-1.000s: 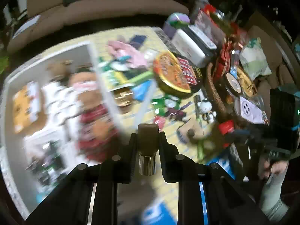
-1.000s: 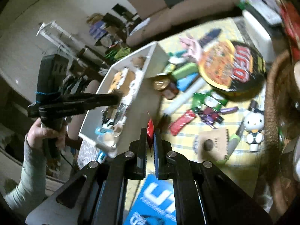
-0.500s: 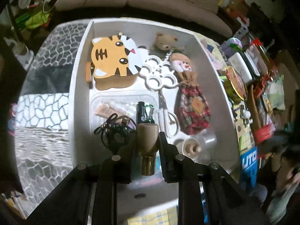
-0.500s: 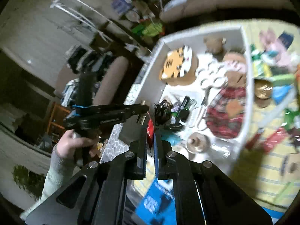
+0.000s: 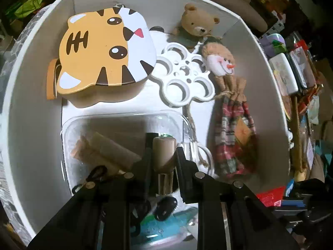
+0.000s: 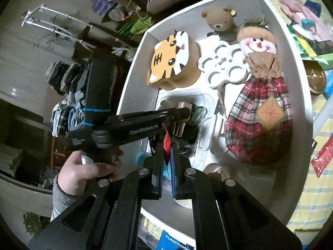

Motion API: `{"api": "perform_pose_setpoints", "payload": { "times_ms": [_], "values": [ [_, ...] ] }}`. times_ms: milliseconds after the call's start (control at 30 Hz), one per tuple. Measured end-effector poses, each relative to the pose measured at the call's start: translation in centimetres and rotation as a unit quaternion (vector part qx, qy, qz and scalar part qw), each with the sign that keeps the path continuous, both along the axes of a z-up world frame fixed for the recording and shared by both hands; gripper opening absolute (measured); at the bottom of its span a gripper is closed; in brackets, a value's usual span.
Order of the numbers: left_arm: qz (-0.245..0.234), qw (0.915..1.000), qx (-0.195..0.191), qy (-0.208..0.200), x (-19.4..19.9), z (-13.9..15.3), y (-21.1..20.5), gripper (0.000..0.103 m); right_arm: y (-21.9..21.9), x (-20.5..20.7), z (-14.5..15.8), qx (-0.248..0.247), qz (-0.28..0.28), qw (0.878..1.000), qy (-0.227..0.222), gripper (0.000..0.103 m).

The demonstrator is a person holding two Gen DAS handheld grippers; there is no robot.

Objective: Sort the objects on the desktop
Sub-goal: 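Open both grippers over the white box to drop the packet and silver item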

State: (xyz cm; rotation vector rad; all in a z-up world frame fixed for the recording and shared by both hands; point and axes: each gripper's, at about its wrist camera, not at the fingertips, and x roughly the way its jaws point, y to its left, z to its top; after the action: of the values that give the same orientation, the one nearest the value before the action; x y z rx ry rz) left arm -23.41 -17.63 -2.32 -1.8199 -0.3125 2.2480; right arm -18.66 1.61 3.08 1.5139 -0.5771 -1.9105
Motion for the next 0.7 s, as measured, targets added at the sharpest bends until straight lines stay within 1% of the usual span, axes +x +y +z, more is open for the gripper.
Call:
{"api": "perform_pose_setpoints", "payload": {
  "times_ms": [67,100,133,233,300,333,433,500,567,633,667,700],
  "values": [
    [0.011,0.9999,0.012,0.002,0.1,0.2,-0.4,0.031,-0.2,-0.4,-0.5,0.001,0.001,1.000,-0.004,0.006],
    [0.014,0.9997,0.018,0.007,0.3,0.5,-0.7,0.042,-0.4,-0.5,-0.7,0.001,0.001,1.000,-0.007,0.006],
    [0.019,0.9994,0.025,0.013,0.6,1.1,-1.0,0.048,-0.4,-0.7,-0.9,0.001,0.000,1.000,-0.010,0.006],
    [0.027,0.9982,0.040,0.036,1.4,3.3,-2.3,0.049,-1.2,-1.2,-1.7,0.000,0.000,1.000,-0.021,0.006],
    [0.035,0.9963,0.055,0.057,2.4,5.3,-3.7,0.052,-2.0,-1.3,-2.0,0.004,0.006,1.000,-0.026,0.006],
    [0.037,0.9956,0.057,0.065,2.8,6.0,-4.1,0.054,-2.6,-1.4,-2.2,0.006,0.010,1.000,-0.029,0.006],
    [0.045,0.9937,0.052,0.088,4.2,8.2,-6.0,0.057,-4.9,-1.8,-2.9,0.017,0.025,0.999,-0.037,0.006],
    [0.050,0.9929,0.048,0.097,4.8,9.0,-6.9,0.057,-6.4,-2.2,-3.3,0.028,0.031,0.998,-0.039,0.006],
    [0.052,0.9921,0.051,0.102,5.6,9.4,-7.8,0.058,-7.8,-2.7,-3.5,0.053,0.034,0.997,-0.032,0.006],
    [0.056,0.9915,0.054,0.104,6.2,9.5,-8.4,0.061,-8.7,-3.1,-3.9,0.073,0.034,0.996,-0.029,0.006],
    [0.055,0.9915,0.054,0.104,6.4,9.4,-8.6,0.062,-8.9,-3.3,-4.1,0.080,0.032,0.996,-0.028,0.007],
    [0.055,0.9916,0.054,0.104,6.7,9.2,-8.7,0.062,-9.2,-3.5,-4.2,0.089,0.031,0.995,-0.026,0.010]
  ]
}}
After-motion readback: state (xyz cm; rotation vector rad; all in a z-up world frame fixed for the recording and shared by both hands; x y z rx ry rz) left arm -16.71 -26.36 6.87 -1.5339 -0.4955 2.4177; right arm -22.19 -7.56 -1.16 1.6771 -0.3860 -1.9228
